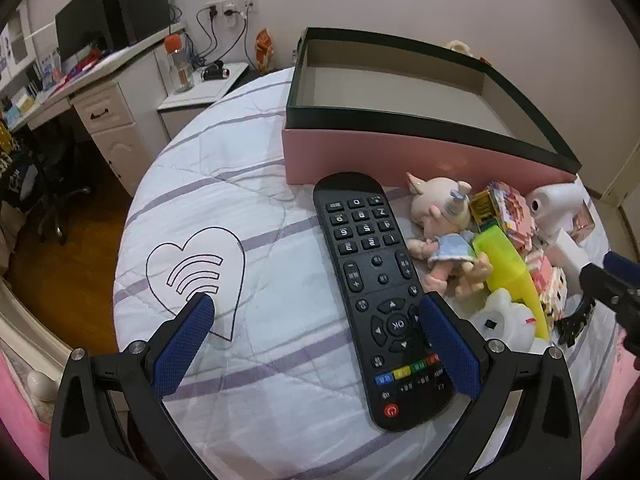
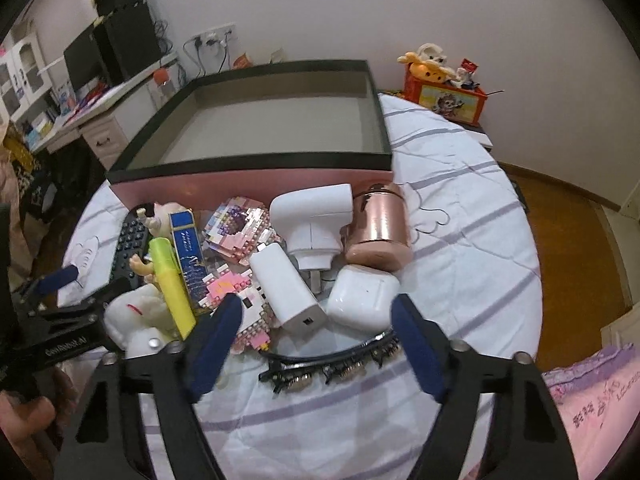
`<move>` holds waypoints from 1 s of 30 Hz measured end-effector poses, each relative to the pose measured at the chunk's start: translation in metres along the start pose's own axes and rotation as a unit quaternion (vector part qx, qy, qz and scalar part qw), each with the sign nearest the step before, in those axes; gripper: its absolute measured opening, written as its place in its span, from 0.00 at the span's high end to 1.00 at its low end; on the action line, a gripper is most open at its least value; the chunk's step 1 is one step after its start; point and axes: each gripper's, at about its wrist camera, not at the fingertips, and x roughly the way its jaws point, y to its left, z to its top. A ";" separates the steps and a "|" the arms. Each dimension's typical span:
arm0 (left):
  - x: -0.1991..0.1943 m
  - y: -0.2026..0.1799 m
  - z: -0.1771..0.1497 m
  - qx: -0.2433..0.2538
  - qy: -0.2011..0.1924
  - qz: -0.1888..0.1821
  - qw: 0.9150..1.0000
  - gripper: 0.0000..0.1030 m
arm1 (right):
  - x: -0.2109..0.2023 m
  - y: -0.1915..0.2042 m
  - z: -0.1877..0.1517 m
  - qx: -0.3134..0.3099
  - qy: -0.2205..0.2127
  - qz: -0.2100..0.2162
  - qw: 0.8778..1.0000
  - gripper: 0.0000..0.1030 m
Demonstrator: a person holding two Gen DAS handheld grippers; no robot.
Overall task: Organize rigid objects
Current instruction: 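Grasp the black remote with the left tool while the right tool grasps the white charger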
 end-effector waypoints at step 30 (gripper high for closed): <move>0.018 0.008 -0.004 0.006 0.001 0.028 1.000 0.01 | 0.012 0.020 0.005 -0.065 0.011 0.018 0.998 0.66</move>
